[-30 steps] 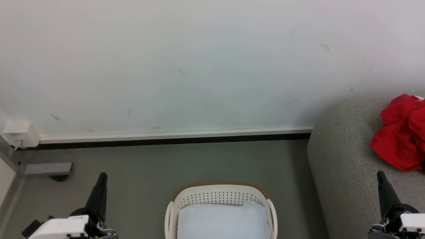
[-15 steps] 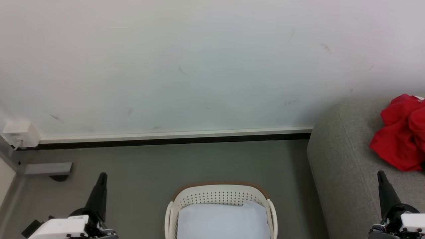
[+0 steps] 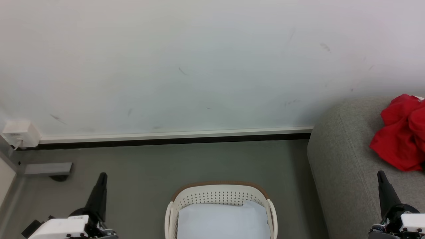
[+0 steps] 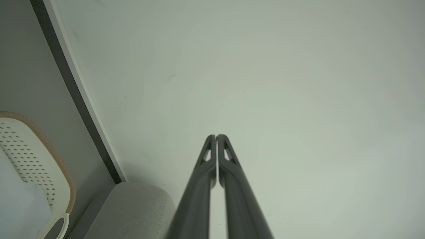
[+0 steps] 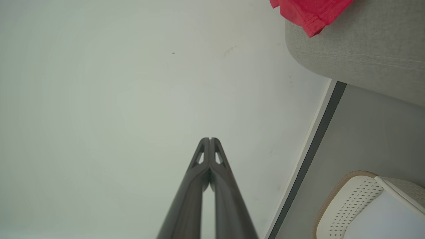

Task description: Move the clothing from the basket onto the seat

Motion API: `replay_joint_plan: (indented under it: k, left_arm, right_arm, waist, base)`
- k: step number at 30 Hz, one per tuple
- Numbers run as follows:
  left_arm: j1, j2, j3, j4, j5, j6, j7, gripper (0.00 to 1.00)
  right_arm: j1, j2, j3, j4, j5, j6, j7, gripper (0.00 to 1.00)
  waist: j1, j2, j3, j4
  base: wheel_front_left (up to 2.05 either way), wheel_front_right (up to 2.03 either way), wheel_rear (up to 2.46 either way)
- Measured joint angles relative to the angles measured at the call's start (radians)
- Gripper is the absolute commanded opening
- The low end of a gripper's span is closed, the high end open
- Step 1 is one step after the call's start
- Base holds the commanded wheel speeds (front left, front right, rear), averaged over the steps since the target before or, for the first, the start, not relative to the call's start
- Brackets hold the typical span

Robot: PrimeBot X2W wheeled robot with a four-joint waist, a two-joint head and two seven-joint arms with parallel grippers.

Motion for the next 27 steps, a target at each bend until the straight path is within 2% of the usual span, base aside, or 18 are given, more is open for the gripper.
replay_joint_plan:
  k: [27]
  left_arm:
    - [0.0,0.0,0.0,0.0,0.0,0.0,0.0,0.0]
  right_arm:
    - [0.002,-0.009,0.013,-0.001,0.01,0.0,-0.009,0.0]
  waist:
    - [0.0,0.0,0.0,0.0]
  base:
    - [0.0,0.0,0.0]
